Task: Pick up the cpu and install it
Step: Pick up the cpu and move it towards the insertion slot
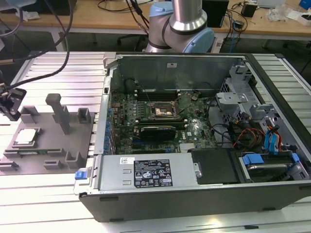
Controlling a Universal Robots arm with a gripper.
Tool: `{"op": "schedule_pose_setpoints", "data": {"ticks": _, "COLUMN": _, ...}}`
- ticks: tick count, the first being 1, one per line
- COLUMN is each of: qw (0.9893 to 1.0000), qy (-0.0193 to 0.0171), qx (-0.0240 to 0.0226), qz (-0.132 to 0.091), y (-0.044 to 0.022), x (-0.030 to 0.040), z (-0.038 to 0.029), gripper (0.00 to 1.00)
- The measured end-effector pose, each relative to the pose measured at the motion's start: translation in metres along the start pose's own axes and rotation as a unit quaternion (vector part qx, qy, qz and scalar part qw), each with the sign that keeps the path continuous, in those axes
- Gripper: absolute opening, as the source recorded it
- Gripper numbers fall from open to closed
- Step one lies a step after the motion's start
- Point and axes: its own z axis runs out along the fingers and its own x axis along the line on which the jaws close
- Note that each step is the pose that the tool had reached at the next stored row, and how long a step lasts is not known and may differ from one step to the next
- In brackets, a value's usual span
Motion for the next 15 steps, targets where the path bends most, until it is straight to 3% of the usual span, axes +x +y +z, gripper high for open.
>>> {"op": "schedule_pose_setpoints", "data": {"ticks": 8, "qw": 1.0, "qy": 0.0, "qx": 0.0, "qz": 0.0, "y": -0.0012, "x": 0.0029, "z": 0.0199, "gripper": 0.11}}
{"op": "schedule_pose_setpoints", "data": {"ticks": 15, "qw": 0.9999, "qy": 0.0004, "qx": 0.0024, "qz": -0.012, "y": -0.0019, "x": 0.0055, "z": 0.0302, "gripper": 0.11}}
